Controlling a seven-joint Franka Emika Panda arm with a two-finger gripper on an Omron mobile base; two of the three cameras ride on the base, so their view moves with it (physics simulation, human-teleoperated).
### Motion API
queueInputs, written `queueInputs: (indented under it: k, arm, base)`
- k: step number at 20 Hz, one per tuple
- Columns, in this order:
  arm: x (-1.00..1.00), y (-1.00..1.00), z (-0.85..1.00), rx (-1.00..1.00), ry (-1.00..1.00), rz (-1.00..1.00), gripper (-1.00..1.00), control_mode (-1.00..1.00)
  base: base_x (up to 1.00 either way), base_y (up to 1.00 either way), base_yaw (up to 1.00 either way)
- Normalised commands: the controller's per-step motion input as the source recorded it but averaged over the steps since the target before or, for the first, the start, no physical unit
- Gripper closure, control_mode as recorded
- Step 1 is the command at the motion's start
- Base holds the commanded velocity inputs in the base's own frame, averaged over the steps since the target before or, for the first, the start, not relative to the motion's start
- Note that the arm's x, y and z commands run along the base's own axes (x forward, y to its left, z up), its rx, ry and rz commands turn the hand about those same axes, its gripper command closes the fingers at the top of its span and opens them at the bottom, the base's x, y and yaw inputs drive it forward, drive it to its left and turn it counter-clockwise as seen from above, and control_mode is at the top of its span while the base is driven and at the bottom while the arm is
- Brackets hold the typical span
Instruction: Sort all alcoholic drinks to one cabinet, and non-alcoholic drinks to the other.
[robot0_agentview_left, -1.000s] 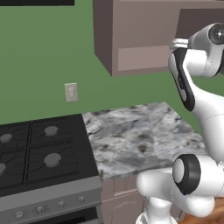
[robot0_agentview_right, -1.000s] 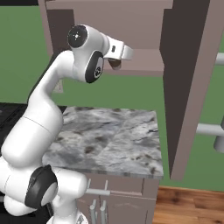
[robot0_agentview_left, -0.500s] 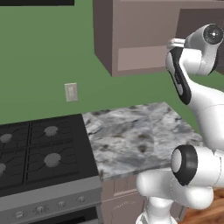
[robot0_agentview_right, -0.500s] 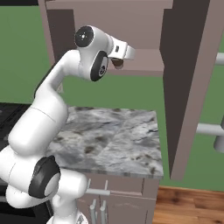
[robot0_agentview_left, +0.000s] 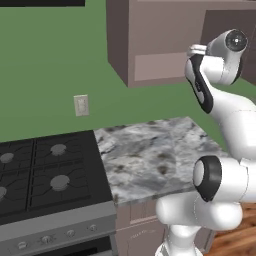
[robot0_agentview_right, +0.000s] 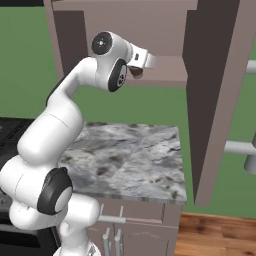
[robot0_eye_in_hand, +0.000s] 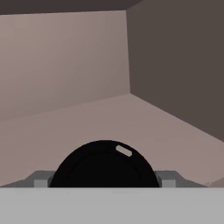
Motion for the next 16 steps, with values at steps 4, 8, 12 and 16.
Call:
queueInputs:
  k: [4,8,12,16]
  arm:
    - [0.29,-0.03,-0.06,0.02,0.00,0.00,1.00,-1.00]
    - [0.29,-0.04,-0.04,0.02,0.00,0.00,1.00,-1.00]
    - [0.27,-0.04,-0.05,0.02,0.00,0.00,1.00,-1.00]
    - [0.24,0.00,-0.09,0.01,0.00,0.00,1.00,-1.00]
  base:
    - [0.00,0.00,0.00]
    - [0.00,0.00,0.00]
    - [0.00,0.00,0.00]
    - [0.00,0.00,0.00]
